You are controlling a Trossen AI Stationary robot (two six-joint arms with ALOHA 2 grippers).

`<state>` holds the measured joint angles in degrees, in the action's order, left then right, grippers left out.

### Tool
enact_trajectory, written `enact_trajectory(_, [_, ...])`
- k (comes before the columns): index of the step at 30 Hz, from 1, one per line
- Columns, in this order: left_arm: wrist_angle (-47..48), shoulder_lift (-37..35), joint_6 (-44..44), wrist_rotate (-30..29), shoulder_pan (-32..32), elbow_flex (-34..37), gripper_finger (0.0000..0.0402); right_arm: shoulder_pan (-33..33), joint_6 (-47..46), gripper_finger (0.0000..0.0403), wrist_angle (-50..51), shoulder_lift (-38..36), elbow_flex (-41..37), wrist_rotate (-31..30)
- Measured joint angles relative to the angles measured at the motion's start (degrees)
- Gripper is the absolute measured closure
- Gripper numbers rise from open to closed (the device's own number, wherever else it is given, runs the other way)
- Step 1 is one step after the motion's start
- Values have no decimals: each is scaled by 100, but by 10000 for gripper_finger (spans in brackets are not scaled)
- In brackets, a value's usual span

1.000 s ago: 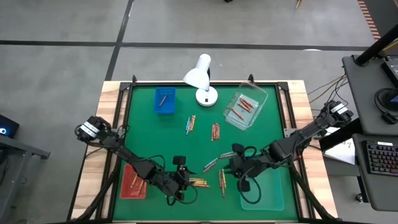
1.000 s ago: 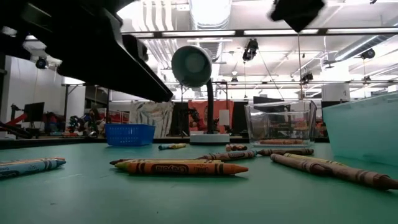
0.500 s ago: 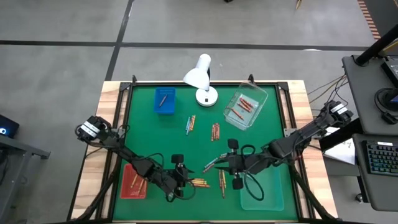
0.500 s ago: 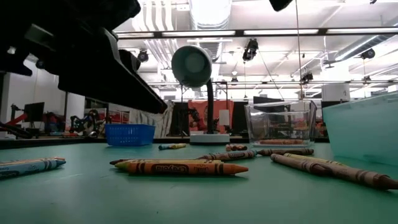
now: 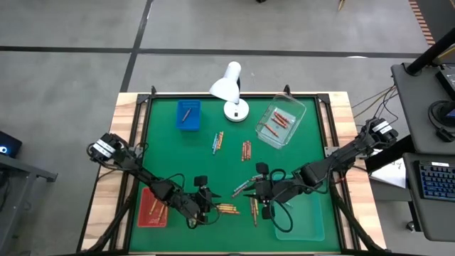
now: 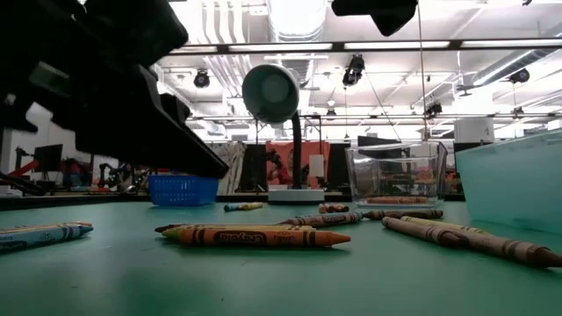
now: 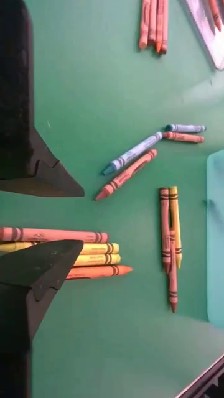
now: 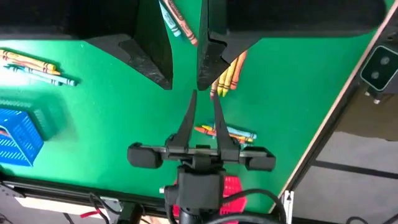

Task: Sort crayons
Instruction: Put the brown crayon into the blue bin

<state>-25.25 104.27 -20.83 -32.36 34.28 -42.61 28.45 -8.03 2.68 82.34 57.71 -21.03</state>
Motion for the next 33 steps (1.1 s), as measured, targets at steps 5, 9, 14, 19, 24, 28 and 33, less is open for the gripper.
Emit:
enact_trajectory(5, [-391, 289, -15, -4, -9, 2, 273, 0, 13, 339, -2, 14, 0, -1])
enact_trajectory(9, [-413, 295, -93, -72, -24, 36, 259, 0, 15, 339, -2, 14, 0, -1])
enact_trajectory(14, [-627, 324, -121, -71, -52, 161, 255, 0, 50, 339, -2, 14, 0, -1])
enact_trajectory(19, [-899, 391, -173, -66, -63, 282, 255, 0, 78, 339, 0, 14, 0, -1])
enact_trajectory(24, [-1151, 613, -244, 37, -66, 300, 255, 0, 134, 339, 0, 14, 0, -3])
enact_trajectory(28, [-1307, 673, -254, 39, -76, 301, 255, -13, 162, 339, -2, 14, 0, -6])
enact_trajectory(33, [-1292, 673, -262, 39, -81, 302, 255, -37, 137, 339, 0, 14, 0, -6])
